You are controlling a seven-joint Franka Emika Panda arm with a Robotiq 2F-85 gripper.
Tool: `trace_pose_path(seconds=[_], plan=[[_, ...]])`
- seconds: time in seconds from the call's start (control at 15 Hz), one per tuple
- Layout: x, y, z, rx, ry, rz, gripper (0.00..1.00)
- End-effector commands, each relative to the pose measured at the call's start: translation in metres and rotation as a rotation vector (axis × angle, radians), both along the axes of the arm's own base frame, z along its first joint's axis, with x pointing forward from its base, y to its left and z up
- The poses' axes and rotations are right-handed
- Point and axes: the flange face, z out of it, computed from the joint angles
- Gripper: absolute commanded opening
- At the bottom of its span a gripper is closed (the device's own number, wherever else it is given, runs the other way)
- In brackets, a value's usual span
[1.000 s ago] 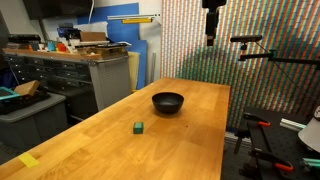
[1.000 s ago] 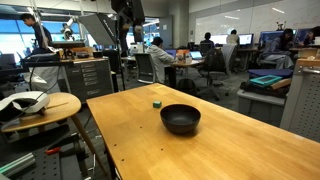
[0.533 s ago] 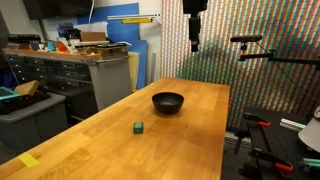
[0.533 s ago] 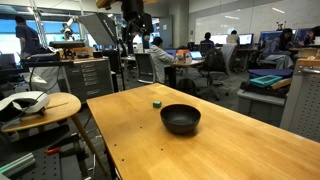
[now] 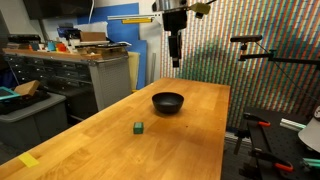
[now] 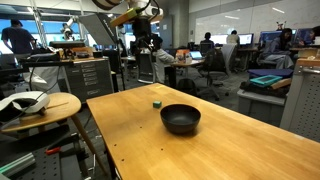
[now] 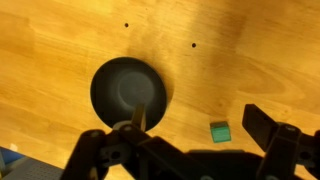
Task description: Pick up the object from the table and put it in the bowl
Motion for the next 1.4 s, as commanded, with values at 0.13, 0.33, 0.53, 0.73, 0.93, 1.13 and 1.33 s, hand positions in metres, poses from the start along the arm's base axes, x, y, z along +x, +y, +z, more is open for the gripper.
trace_pose_path(seconds=[0.13,0.33,0.53,0.73,0.93,1.13,1.33], plan=[[0.027,0.034,-0.048,0.022,-0.022,0.080,1.00],[0.030,0.056,-0.071,0.021,-0.027,0.121,1.00],[0.036,0.076,-0.088,0.031,-0.039,0.157,1.00],[0.042,0.089,-0.105,0.048,-0.039,0.177,1.00],[0.049,0.096,-0.124,0.062,-0.048,0.197,1.00],[0.055,0.100,-0.142,0.079,-0.066,0.225,1.00],[0.059,0.103,-0.154,0.104,-0.082,0.253,1.00]])
